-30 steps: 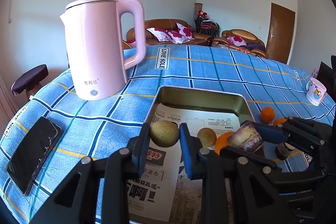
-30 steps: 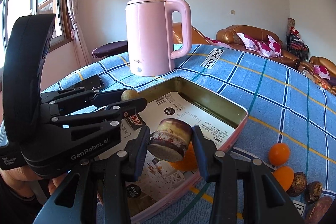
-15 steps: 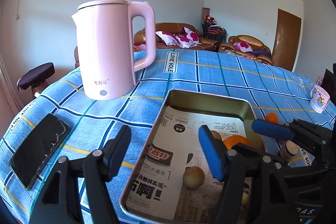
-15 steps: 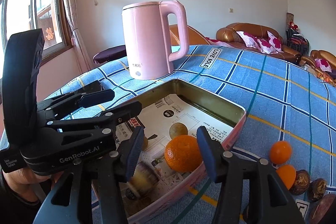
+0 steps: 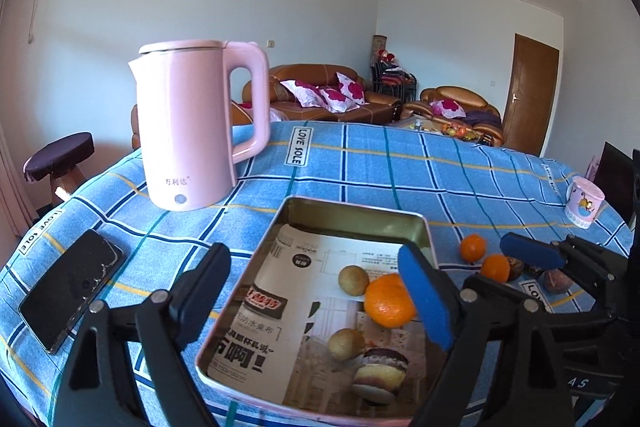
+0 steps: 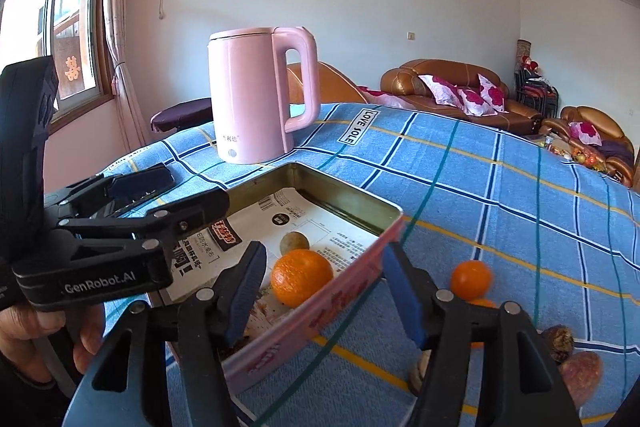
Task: Organize fruits
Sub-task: 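Open the right tool to drop the cake roll into the tin while the left tool drops the kiwi, then move the right tool to the purple passion fruit while the left tool approaches the round cake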
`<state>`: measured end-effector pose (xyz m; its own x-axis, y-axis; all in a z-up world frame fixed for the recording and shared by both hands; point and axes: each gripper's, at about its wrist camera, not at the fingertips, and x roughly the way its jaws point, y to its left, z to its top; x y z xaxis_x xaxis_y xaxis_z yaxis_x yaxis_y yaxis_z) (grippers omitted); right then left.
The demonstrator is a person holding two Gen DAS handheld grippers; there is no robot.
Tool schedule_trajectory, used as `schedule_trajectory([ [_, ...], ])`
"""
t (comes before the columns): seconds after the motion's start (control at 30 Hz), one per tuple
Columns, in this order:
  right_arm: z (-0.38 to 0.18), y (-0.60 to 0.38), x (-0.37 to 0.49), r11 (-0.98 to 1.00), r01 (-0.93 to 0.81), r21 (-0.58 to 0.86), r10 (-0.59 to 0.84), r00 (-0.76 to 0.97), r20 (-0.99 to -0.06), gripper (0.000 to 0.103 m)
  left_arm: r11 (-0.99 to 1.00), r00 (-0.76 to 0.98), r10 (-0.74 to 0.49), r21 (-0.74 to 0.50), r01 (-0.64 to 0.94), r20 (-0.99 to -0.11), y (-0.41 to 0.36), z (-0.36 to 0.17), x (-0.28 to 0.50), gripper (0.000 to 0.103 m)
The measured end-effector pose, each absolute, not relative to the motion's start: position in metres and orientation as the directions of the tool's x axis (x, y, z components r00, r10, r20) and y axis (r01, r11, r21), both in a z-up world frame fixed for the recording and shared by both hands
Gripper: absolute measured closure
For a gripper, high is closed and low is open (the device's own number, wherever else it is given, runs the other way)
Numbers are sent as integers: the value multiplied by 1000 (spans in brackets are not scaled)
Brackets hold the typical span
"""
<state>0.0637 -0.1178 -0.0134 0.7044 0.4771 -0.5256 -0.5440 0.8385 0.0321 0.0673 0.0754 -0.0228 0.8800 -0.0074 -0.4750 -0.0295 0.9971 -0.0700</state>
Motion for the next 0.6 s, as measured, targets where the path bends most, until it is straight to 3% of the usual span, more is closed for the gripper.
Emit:
schedule_trajectory([
  [0.27, -11, -209, 50, 926, -376, 29, 332, 777, -535, 40, 995, 873, -104, -47, 93, -477, 15, -20, 68, 13],
  [0.43, -17, -269, 48, 974, -221, 39, 205, 806, -555, 38, 987, 842, -155, -40, 157, -516, -23, -31, 75, 13],
  [0.6, -28, -300, 57, 986, -149, 79, 166, 784, -599, 36, 979, 813, -179, -22, 200, -554, -51, -41, 82, 13],
])
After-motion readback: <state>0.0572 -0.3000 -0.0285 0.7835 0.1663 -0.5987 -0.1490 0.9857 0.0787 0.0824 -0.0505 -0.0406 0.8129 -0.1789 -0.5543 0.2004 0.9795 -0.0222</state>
